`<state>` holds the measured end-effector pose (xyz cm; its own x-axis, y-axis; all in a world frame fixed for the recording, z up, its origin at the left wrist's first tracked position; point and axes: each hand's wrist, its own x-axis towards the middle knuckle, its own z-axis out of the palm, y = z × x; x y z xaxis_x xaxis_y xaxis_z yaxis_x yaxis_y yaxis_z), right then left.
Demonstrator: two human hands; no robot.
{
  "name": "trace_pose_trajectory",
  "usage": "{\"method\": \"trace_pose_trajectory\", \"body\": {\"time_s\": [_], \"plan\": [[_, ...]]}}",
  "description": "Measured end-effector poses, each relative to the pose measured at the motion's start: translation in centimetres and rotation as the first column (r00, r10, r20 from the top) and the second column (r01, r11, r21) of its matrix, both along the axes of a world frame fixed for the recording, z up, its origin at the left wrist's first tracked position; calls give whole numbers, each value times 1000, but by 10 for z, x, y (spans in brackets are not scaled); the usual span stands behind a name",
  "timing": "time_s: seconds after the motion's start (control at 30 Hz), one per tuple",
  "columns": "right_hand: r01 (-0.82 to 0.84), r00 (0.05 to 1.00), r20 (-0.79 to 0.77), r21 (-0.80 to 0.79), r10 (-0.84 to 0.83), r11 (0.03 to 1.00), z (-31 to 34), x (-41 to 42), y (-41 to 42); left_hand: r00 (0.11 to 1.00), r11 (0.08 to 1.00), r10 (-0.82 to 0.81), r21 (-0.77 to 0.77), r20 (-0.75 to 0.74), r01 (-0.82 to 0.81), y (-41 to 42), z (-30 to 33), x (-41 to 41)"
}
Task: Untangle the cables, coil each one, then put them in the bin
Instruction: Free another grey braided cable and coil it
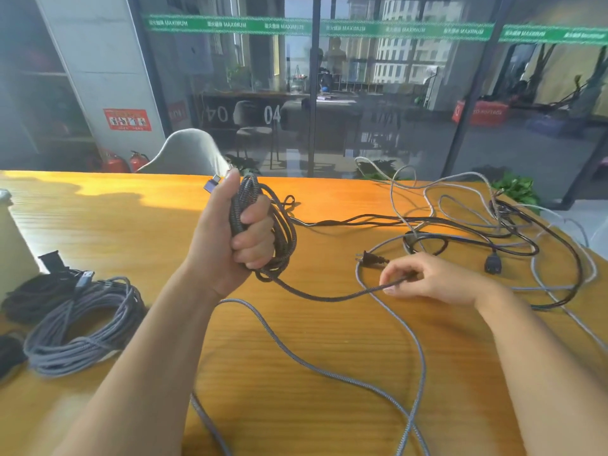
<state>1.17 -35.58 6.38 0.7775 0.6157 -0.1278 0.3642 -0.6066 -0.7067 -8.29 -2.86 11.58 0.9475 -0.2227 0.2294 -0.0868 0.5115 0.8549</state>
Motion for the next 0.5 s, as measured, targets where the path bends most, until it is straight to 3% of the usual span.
{"method": "trace_pose_trajectory", "body": {"time_s": [0.1, 0.2, 0.33, 0.43, 0.5], "plan": [[-148, 982, -121, -44, 142, 988, 15, -5, -14, 999, 999, -36, 1, -12, 36, 0, -3, 2], [-120, 992, -58, -135, 114, 983, 12, -4, -16, 999, 998, -46, 46, -18, 47, -2, -5, 2], [235, 961, 215, -295, -175, 926, 1, 1, 0, 982, 967, -176, 177, -71, 186, -20, -11, 3], [519, 768, 548, -230, -332, 823, 2, 3, 14, 935, 883, -309, 313, -172, 349, -47, -22, 2], [591, 647, 648, -93, -402, 801, 4, 0, 20, 917, 819, -331, 415, -224, 397, -65, -29, 2]]}}
